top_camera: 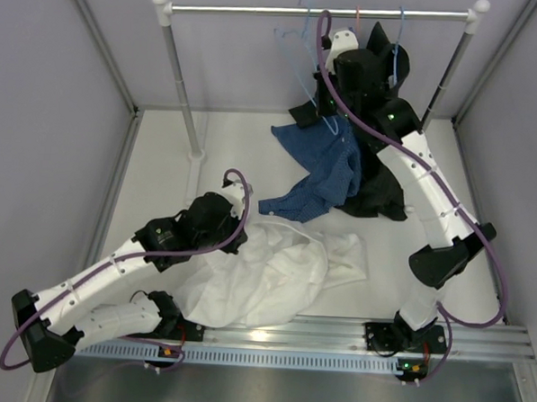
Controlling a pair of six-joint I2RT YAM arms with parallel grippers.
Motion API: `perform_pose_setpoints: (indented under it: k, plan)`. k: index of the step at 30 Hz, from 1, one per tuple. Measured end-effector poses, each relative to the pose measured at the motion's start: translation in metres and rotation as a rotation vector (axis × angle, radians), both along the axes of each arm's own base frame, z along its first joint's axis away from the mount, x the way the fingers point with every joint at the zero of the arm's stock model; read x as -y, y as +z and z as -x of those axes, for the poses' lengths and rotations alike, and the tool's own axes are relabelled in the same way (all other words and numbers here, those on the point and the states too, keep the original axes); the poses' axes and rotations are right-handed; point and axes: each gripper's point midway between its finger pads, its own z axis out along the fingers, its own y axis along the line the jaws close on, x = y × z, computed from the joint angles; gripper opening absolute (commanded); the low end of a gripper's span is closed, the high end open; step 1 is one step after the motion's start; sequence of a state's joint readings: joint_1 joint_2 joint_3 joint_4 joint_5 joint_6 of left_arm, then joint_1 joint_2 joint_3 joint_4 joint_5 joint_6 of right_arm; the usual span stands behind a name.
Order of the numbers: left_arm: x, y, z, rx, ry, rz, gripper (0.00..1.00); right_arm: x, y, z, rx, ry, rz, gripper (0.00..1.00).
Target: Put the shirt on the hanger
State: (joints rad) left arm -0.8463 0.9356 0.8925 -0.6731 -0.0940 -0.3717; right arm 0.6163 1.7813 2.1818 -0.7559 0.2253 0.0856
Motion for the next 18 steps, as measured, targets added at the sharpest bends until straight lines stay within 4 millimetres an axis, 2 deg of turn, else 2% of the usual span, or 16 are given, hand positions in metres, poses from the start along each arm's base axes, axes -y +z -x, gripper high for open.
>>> perform_pose_setpoints:
  k: [8, 18]
  plan:
    - [-0.002, 0.003, 0.001, 0.010, 0.001, 0.011, 0.00, 0.001, 0.029, 0.002, 0.056, 0.008, -0.065, 0.00]
    - [-0.002, 0.004, 0.000, 0.014, 0.011, 0.013, 0.00, -0.002, 0.039, 0.003, 0.077, 0.049, -0.097, 0.00]
